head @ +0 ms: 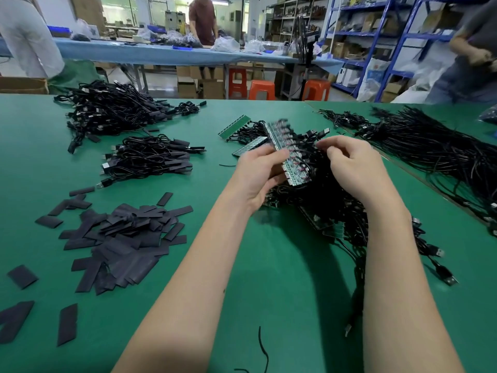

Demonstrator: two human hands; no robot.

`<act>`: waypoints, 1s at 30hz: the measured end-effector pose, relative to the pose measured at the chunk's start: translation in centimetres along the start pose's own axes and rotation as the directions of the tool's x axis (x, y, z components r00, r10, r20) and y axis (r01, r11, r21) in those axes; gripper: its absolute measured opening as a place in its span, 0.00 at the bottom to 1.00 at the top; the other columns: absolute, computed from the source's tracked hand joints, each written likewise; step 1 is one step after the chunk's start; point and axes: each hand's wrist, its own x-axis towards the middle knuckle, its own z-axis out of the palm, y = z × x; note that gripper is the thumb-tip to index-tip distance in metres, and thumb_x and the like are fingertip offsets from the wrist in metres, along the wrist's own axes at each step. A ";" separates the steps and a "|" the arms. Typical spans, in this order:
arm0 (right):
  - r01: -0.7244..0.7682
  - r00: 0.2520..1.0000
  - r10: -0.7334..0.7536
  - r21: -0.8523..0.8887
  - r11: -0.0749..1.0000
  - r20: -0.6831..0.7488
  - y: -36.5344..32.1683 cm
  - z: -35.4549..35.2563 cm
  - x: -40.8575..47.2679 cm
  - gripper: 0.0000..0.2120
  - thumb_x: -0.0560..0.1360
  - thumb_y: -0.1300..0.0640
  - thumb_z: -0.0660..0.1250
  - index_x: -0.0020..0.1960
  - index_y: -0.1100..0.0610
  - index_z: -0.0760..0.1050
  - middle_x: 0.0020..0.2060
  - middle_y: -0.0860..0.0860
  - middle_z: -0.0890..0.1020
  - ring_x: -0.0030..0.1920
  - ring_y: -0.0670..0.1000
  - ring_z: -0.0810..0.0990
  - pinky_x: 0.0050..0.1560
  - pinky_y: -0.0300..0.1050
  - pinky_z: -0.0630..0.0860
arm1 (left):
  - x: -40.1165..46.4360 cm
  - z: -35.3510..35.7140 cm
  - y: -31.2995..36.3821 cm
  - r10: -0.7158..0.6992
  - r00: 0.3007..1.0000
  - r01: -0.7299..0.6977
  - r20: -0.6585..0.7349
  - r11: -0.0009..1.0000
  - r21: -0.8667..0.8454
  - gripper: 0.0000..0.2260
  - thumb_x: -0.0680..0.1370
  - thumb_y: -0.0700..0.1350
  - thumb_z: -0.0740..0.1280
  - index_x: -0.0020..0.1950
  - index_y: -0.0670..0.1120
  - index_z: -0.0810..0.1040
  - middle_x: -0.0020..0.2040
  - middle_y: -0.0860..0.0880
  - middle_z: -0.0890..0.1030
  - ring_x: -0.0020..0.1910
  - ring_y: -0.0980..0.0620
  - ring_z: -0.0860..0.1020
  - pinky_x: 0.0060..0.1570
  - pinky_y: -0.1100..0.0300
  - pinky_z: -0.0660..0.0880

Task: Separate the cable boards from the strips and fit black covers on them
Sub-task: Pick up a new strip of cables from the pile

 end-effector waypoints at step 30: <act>0.023 0.951 -0.004 -0.059 0.998 0.309 -2.4 0.1 -1.4 0.18 0.72 0.55 0.71 0.55 0.35 0.76 0.52 0.40 0.82 0.47 0.43 0.80 0.42 0.40 0.72 | 0.2 -4.7 2.6 -0.004 0.991 0.008 -0.133 0.999 0.033 0.01 0.78 0.35 0.69 0.50 0.39 0.79 0.43 0.44 0.81 0.40 0.52 0.80 0.35 0.62 0.80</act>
